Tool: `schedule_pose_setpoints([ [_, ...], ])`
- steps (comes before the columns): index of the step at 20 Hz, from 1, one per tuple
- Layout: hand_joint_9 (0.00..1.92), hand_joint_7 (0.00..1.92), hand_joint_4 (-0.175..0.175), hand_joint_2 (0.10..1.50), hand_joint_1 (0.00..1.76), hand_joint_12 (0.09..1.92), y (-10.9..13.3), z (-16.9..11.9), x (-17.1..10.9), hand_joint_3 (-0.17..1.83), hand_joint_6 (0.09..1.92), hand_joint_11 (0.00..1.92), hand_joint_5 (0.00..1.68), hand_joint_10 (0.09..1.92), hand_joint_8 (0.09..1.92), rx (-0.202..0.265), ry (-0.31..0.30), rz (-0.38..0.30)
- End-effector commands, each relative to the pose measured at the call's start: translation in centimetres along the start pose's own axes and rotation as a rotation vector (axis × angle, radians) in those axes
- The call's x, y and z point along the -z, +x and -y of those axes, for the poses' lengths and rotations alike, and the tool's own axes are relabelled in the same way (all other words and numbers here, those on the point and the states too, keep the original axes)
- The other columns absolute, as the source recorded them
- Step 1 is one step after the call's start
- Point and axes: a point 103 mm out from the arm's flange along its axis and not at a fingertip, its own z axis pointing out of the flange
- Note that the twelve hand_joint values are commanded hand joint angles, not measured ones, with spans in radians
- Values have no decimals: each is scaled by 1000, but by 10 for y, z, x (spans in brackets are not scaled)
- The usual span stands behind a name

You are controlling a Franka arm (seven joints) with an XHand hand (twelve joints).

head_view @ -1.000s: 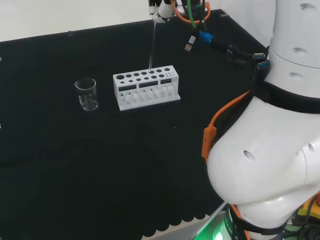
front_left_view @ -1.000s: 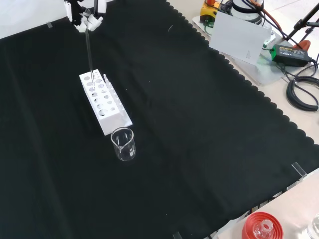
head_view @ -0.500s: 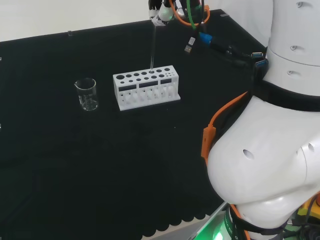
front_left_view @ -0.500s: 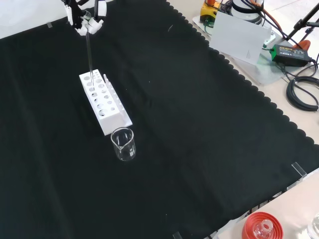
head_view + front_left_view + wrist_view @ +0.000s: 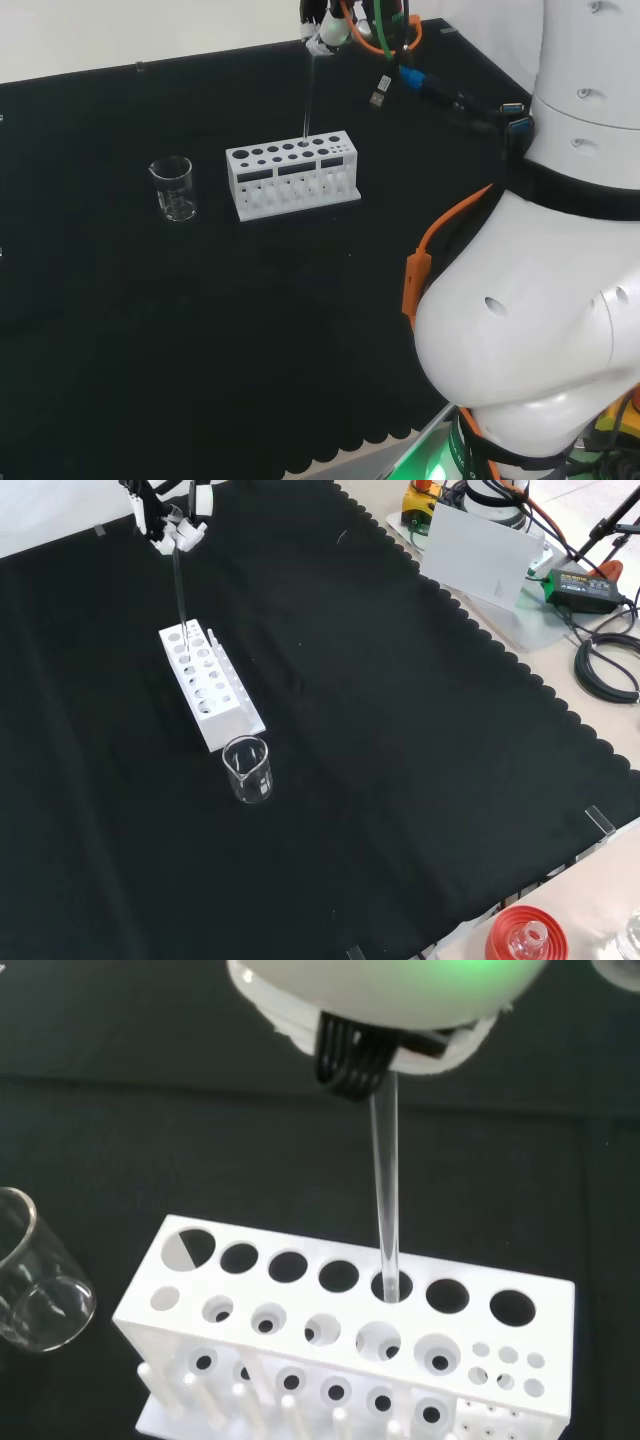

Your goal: Put the glass rod back on the white test tube rack.

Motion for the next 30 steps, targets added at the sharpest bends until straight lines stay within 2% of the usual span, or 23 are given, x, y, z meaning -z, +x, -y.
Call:
schedule_pose_setpoints([
  [1,1763,1389,-175,624,1329,737,-3,-7,-8,719,601,1602,1194,445,724,-4,17,4],
  [11,1763,1389,-175,624,1329,736,4,-32,-16,717,600,1602,1195,443,723,20,64,48],
  [15,1762,1389,-175,625,1329,736,9,-42,-18,716,599,1602,1195,443,723,17,65,48],
  [23,1761,1389,-175,626,1329,735,-2,-57,-25,715,599,1602,1194,442,722,12,87,44],
  [27,1761,1389,-175,626,1329,735,3,-66,-31,714,600,1602,1194,441,721,19,94,63],
  [30,1761,1388,-175,627,1329,735,2,-65,-32,712,600,1603,1193,441,721,17,93,48],
])
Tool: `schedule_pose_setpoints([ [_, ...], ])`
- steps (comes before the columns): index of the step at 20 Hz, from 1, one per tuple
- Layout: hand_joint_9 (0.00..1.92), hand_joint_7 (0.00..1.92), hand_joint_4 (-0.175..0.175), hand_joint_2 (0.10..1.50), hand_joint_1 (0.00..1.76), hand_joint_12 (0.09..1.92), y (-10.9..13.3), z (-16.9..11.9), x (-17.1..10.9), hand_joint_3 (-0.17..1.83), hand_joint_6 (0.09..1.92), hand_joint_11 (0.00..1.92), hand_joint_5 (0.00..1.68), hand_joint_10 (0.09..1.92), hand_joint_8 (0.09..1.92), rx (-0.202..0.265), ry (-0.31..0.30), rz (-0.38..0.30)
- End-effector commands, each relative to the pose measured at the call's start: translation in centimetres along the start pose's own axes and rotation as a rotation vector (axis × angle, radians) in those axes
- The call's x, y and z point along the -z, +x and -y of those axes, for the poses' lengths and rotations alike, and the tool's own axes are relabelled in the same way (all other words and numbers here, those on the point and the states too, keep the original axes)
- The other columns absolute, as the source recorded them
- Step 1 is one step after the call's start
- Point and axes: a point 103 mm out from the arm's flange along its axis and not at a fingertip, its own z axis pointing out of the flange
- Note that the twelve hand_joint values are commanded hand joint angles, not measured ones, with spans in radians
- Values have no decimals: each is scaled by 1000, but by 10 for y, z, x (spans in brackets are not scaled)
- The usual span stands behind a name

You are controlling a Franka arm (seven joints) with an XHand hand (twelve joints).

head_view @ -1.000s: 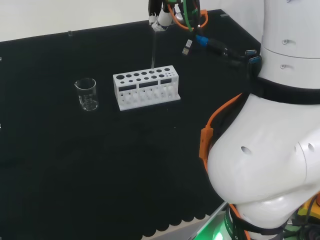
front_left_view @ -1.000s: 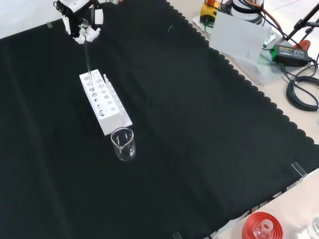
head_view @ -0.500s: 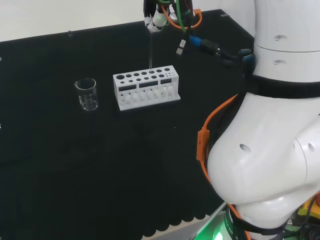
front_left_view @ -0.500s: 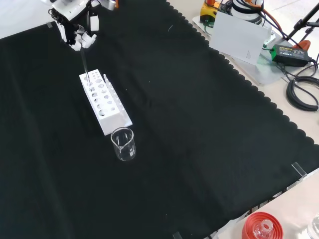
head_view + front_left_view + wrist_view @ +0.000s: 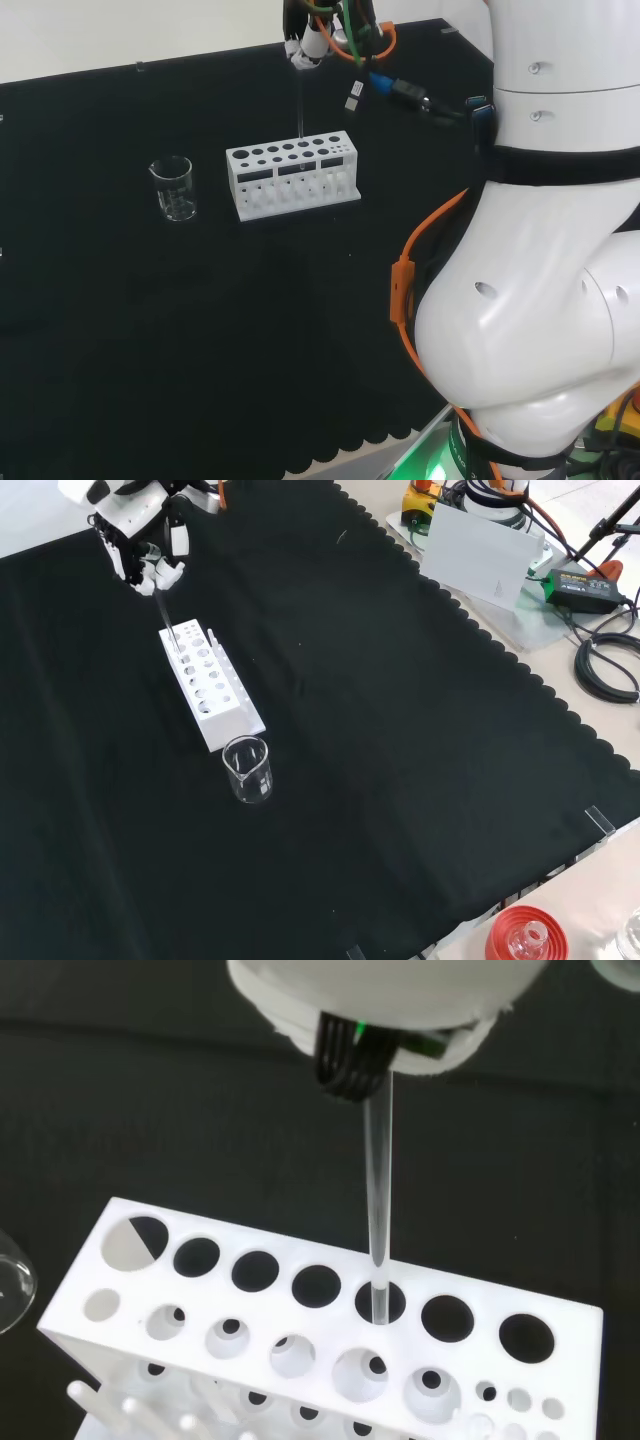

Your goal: Put the glass rod back on the white test tube rack.

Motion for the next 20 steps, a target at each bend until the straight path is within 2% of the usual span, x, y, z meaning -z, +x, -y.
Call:
schedule_pose_setpoints([
  [1,1761,1388,-175,628,1329,735,-1,-4,-5,712,601,1603,1192,441,721,1,11,-7],
  [4,1761,1388,-175,629,1329,735,2,-9,-7,710,601,1603,1192,441,721,-2,20,-3],
  [7,1761,1388,-175,629,1329,735,-6,-5,-12,709,603,1603,1191,441,721,-4,16,-17],
  [9,1761,1387,-175,630,1329,735,0,-10,-11,709,604,1603,1191,441,721,-6,26,-4],
  [15,1761,1387,-175,631,1329,735,-11,-4,-18,707,605,1603,1189,441,722,-7,21,-25],
  [20,1761,1386,-175,632,1329,735,-4,-9,-17,706,605,1604,1188,442,723,-11,34,-19],
])
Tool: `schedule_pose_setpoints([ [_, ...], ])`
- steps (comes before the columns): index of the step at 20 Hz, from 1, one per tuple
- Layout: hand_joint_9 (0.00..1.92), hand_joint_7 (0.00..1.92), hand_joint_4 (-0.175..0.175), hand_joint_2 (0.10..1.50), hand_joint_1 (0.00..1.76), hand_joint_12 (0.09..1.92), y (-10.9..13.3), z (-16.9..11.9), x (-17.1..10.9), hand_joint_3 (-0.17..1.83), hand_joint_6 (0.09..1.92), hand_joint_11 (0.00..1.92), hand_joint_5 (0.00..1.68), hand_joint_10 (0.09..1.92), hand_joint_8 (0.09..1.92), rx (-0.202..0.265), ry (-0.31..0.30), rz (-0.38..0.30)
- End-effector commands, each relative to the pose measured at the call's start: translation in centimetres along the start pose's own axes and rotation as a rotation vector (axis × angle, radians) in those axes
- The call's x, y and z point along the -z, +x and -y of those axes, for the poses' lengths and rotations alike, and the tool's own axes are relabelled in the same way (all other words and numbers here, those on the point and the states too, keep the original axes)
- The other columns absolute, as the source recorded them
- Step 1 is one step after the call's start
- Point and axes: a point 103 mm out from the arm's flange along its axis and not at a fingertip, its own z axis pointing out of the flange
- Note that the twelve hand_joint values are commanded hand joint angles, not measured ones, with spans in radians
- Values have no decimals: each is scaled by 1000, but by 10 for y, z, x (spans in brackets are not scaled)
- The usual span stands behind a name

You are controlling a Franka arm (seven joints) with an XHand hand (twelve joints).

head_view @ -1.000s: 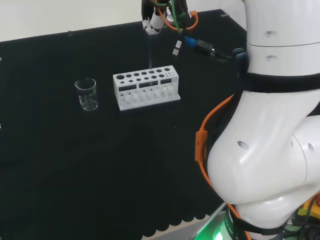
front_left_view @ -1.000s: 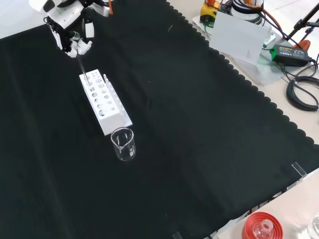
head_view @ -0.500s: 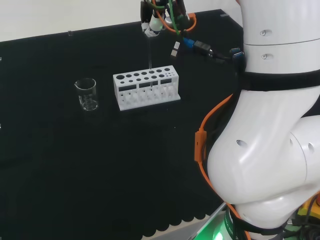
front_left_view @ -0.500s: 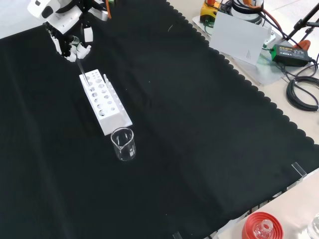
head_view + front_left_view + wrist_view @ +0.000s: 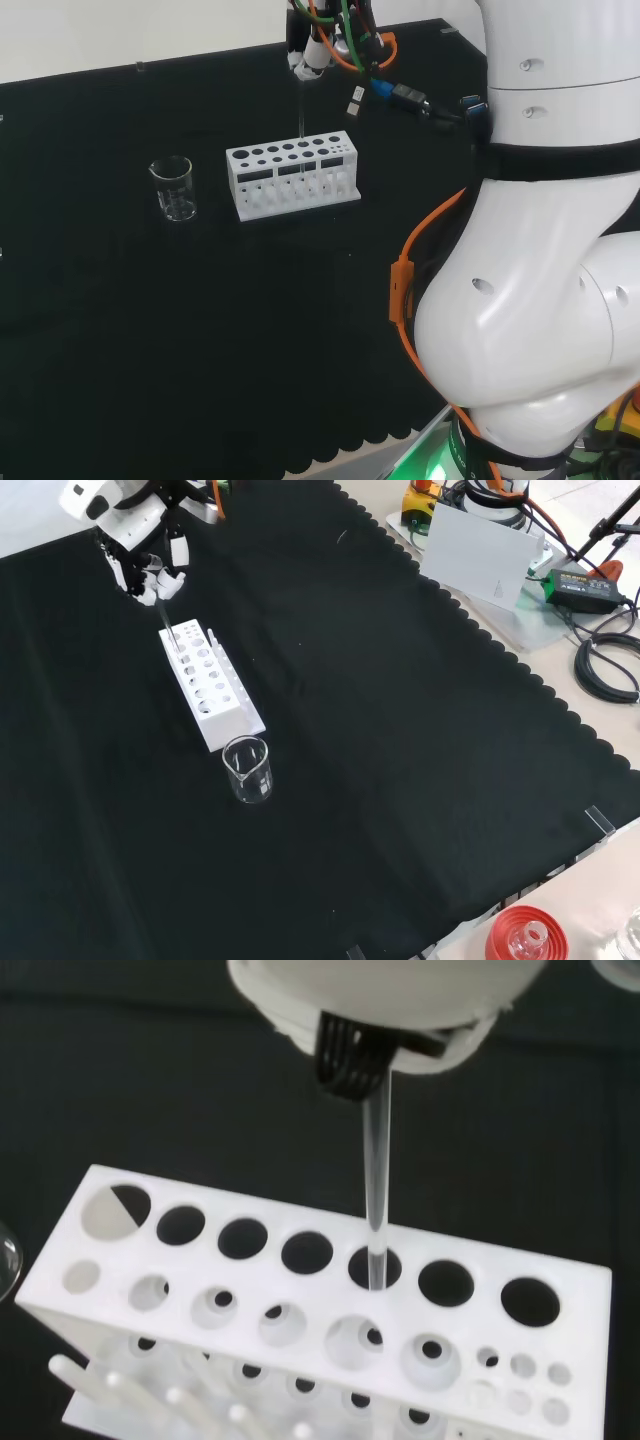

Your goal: Put the glass rod back on the white test tube rack.

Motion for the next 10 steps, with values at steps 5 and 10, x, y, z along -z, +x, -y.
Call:
schedule_pose_setpoints([
  [5,1761,1386,-175,633,1328,735,-6,-4,3,705,607,1605,1187,442,723,0,12,-15],
  [10,1750,1432,-175,661,1324,681,-11,-5,3,638,645,1647,1166,393,572,3,34,-26],
])
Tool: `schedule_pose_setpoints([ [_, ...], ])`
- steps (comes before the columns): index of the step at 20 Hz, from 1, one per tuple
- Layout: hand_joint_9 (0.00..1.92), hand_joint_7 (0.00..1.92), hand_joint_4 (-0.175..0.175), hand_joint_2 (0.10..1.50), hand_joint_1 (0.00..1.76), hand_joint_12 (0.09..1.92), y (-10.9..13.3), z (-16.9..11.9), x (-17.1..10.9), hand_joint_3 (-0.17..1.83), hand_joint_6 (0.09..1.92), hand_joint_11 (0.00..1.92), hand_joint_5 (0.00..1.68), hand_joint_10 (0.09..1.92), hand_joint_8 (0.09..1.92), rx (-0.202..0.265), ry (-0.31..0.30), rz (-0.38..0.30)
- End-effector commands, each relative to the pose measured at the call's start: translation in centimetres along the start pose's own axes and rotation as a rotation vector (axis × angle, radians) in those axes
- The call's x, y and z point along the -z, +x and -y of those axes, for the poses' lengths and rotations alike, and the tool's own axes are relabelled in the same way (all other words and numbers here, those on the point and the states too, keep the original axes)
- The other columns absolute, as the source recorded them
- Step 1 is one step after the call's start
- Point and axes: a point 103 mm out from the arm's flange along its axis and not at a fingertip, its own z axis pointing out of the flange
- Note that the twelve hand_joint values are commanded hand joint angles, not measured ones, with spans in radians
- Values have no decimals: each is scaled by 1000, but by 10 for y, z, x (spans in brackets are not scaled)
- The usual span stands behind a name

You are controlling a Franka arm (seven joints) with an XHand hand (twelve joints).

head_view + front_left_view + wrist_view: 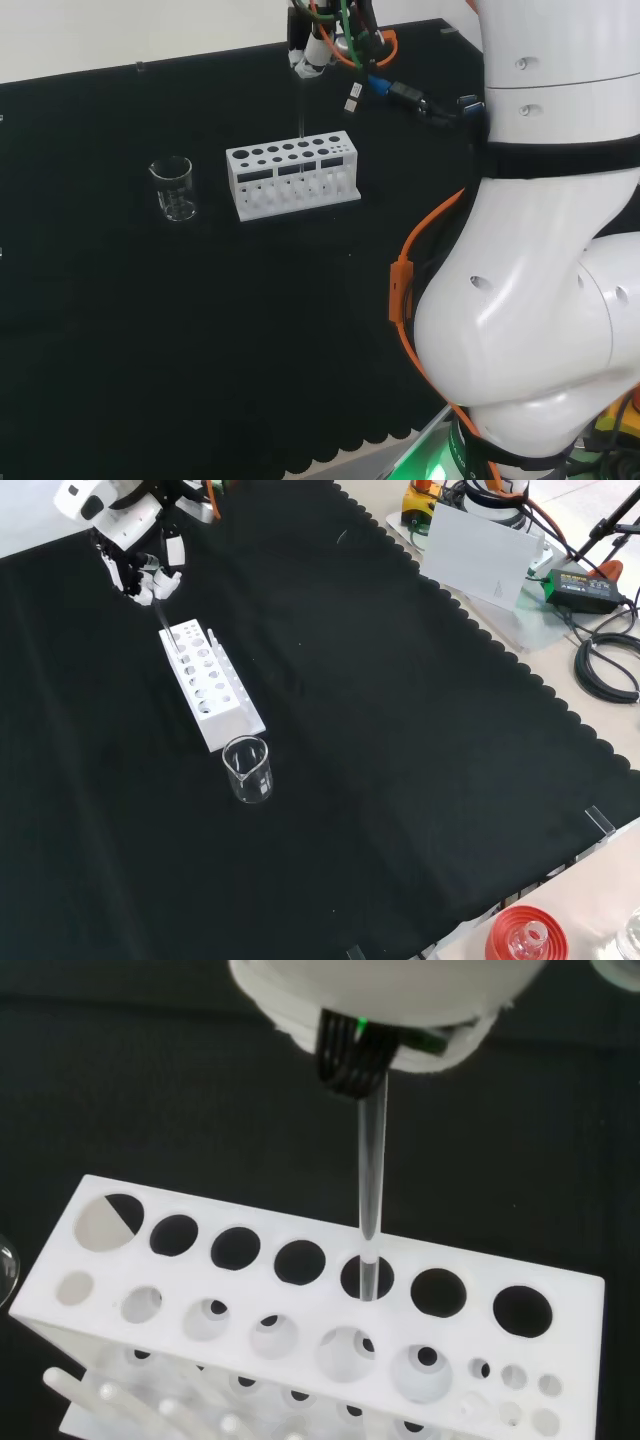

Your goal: Put the glass rod back on the white test tube rack.

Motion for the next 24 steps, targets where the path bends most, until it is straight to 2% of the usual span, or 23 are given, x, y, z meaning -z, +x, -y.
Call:
schedule_pose_setpoints([
  [1,1758,1466,-175,675,1323,640,-4,0,0,601,648,1671,1166,348,470,4,36,-12],
  [2,1779,1462,-175,609,1309,586,-5,0,1,630,691,1715,1092,288,407,3,41,-16],
  [3,1804,1407,-175,528,1295,535,-4,1,2,699,763,1772,950,226,380,2,43,-18],
  [5,1863,1208,-174,411,1276,487,-5,2,3,794,852,1875,591,118,451,-3,59,-26],
  [7,1905,950,-147,377,1230,496,-4,2,5,785,747,1910,337,97,637,-7,71,-36],
  [9,1917,763,-117,383,1172,504,-4,3,6,739,587,1919,225,96,772,-12,74,-46],
  [13,1920,629,-84,411,1116,510,-4,7,10,661,341,1920,192,87,845,-12,68,-55],
  [24,1920,635,-74,430,1101,515,0,26,27,621,243,1920,240,108,848,-14,52,-55],
])
